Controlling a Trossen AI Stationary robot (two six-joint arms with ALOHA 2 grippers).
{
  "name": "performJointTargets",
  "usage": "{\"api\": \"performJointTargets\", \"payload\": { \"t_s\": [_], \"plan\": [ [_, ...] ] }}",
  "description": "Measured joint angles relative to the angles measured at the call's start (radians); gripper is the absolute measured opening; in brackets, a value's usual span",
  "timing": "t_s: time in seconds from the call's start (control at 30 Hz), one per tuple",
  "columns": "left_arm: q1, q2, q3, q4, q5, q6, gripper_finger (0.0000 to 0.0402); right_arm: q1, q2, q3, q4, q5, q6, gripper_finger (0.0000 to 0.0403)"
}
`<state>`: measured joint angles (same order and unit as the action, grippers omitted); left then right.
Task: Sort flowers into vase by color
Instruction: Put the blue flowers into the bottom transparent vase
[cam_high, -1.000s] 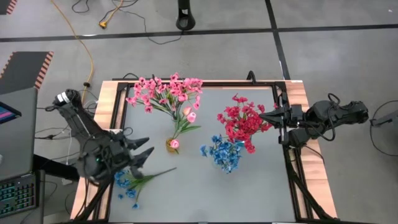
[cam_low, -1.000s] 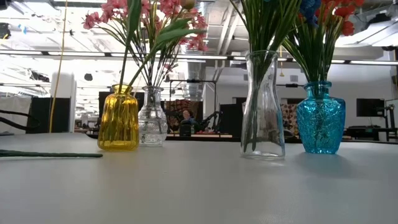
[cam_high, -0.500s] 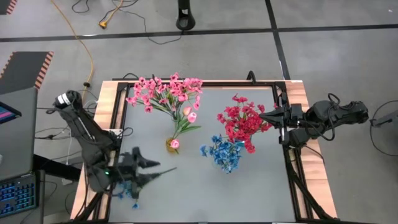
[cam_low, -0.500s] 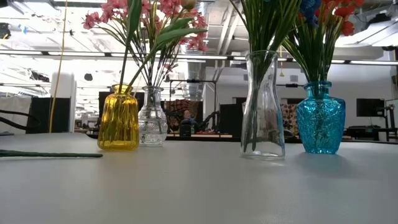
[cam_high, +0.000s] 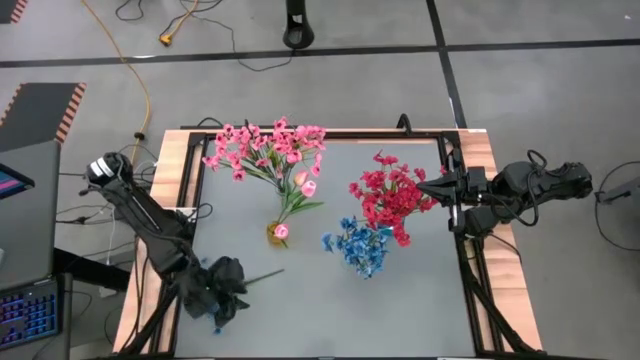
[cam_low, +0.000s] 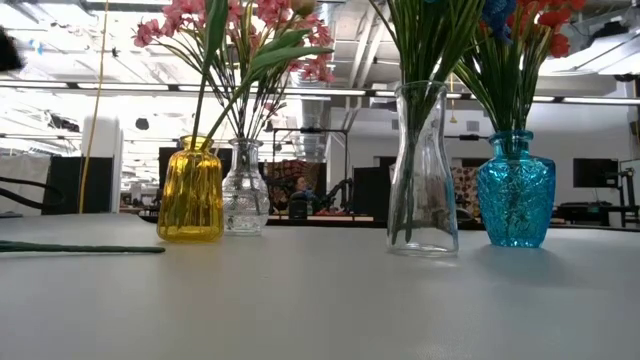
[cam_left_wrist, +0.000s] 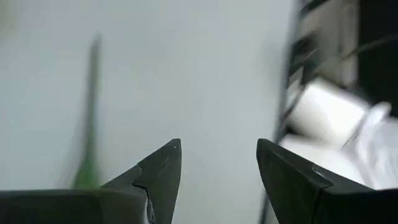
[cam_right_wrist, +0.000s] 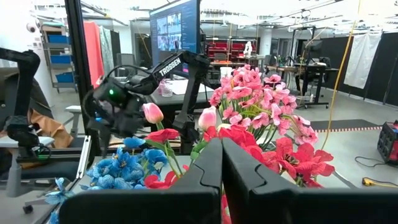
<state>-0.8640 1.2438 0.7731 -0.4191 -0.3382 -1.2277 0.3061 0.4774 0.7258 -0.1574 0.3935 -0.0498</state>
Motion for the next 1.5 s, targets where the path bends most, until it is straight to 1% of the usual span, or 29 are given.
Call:
{"api": "performJointTargets", "payload": {
  "t_s": [0.03, 0.1, 0.17, 0.27, 0.47, 0.6, 0.77, 0.97, 1.07, 1.17, 1.23, 1.4, 1.43, 1.5],
  "plan": [
    [0.007, 0.000, 0.000, -0.052, 0.048, -0.033, 0.0196, 0.000, 0.000, 0.000, 0.000, 0.000, 0.000, 0.0031],
    [0.016, 0.000, 0.000, -0.143, 0.109, -0.079, 0.0196, 0.000, 0.000, 0.000, 0.000, 0.000, 0.000, 0.0031],
    [0.021, 0.000, 0.000, -0.196, 0.138, -0.098, 0.0196, 0.000, 0.000, 0.000, 0.000, 0.000, 0.000, 0.0031],
    [0.024, 0.002, -0.002, -0.239, 0.148, -0.101, 0.0196, 0.000, 0.000, 0.000, 0.000, 0.000, 0.000, 0.0031],
    [0.025, 0.014, -0.042, -0.246, 0.143, -0.108, 0.0196, 0.000, 0.000, 0.000, 0.000, 0.000, 0.000, 0.0031],
    [0.025, 0.086, -0.046, -0.244, 0.164, -0.072, 0.0196, 0.000, 0.000, 0.000, 0.000, 0.000, -0.001, 0.0031],
    [0.024, 0.197, -0.046, -0.245, 0.181, -0.076, 0.0196, 0.000, 0.000, 0.000, 0.000, 0.000, -0.002, 0.0031],
    [0.025, 0.290, -0.040, -0.236, 0.239, -0.075, 0.0192, 0.000, 0.000, 0.000, 0.000, 0.000, -0.002, 0.0031],
    [0.025, 0.314, -0.029, -0.252, 0.247, -0.074, 0.0169, 0.000, 0.000, 0.000, 0.005, 0.000, -0.002, 0.0031],
    [0.025, 0.316, 0.000, -0.290, 0.228, -0.067, 0.0131, 0.000, 0.000, 0.000, 0.016, 0.000, -0.002, 0.0034],
    [0.025, 0.315, 0.021, -0.317, 0.216, -0.059, 0.0099, 0.000, 0.000, 0.000, 0.016, 0.000, -0.002, 0.0045],
    [0.024, 0.303, 0.089, -0.371, 0.213, -0.026, 0.0020, 0.000, 0.000, 0.000, 0.021, 0.000, -0.002, 0.0099],
    [0.024, 0.303, 0.103, -0.381, 0.212, -0.020, 0.0012, 0.000, 0.004, 0.000, 0.026, 0.000, -0.002, 0.0113],
    [0.024, 0.303, 0.144, -0.394, 0.210, 0.006, 0.0010, 0.000, 0.018, 0.001, 0.044, 0.000, -0.002, 0.0140]
  ]
}}
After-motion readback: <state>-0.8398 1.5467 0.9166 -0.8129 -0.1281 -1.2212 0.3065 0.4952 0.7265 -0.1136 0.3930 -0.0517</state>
